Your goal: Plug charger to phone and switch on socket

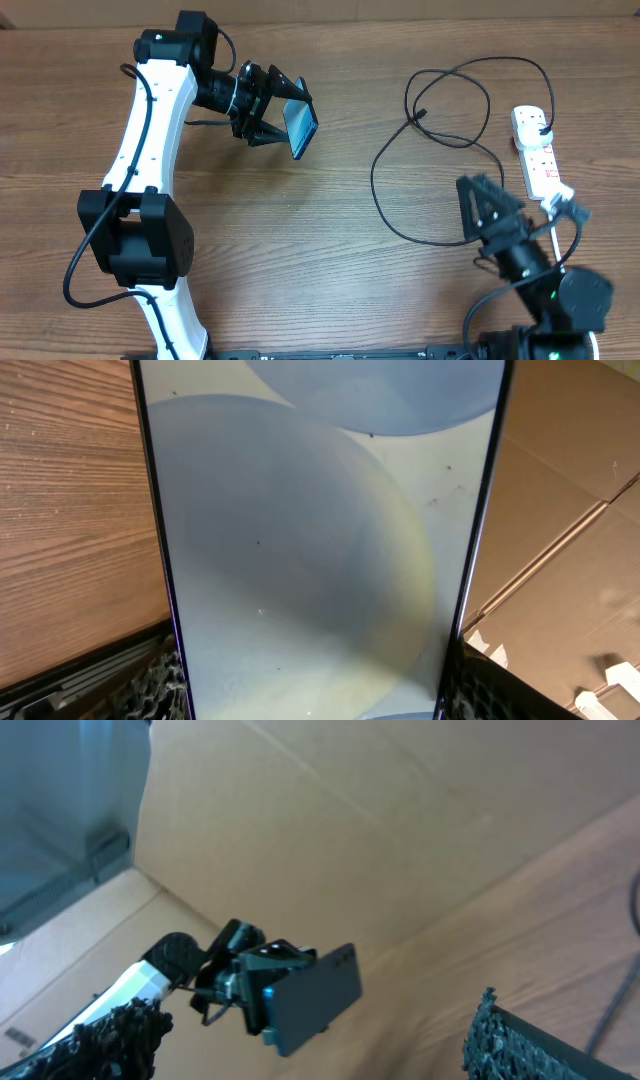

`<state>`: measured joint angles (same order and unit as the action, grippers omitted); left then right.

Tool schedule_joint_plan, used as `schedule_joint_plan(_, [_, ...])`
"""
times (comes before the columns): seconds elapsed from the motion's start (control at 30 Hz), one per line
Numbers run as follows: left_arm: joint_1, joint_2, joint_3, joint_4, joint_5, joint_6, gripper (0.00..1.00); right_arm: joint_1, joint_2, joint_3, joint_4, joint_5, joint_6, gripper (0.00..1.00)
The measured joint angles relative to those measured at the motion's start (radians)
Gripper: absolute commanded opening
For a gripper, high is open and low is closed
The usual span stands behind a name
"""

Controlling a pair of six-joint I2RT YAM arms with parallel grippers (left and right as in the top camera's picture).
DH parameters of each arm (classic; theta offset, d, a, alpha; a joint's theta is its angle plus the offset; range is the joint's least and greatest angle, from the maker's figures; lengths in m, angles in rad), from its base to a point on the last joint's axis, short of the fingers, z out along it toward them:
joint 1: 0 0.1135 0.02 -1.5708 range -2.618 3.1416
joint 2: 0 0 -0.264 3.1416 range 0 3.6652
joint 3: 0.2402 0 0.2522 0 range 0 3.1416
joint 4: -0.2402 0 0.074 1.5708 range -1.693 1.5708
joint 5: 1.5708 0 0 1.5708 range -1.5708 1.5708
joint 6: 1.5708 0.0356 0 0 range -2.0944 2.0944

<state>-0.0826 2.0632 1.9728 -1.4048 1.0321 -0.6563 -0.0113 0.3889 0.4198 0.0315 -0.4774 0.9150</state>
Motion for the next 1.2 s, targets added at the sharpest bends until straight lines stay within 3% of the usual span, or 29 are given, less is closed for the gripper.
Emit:
schedule_joint_plan(0.13, [0.0,0.0,0.0,0.008,0.0,0.0,0.66,0.028,0.217,0.211,-0.09,-0.058,-0.03,0.99])
schedule_joint_plan(0.27, [0.0,0.0,0.0,0.012,0.0,0.0,0.66,0.152,0.37,0.356,-0.145,-0.082,-0.039,0.99])
schedule_joint_plan(0.5, [0.0,0.0,0.0,0.016,0.0,0.0,0.66,0.359,0.516,0.399,-0.111,-0.103,-0.03,1.0])
schedule_joint_plan(0.57, [0.0,0.0,0.001,0.015,0.0,0.0,0.66,0.378,0.565,0.399,-0.069,-0.103,-0.025,0.92])
schedule_joint_plan(0.67, [0.0,0.0,0.001,0.016,0.0,0.0,0.66,0.406,0.647,0.399,0.0,-0.082,-0.1,0.9])
schedule_joint_plan(0.93, [0.0,0.0,0.001,0.018,0.0,0.0,0.66,0.628,0.768,0.399,-0.005,0.288,-0.276,0.9])
schedule_joint_plan(1.2, [0.0,0.0,0.001,0.027,-0.015,0.0,0.67,0.841,0.863,0.412,0.01,0.701,-0.35,0.9])
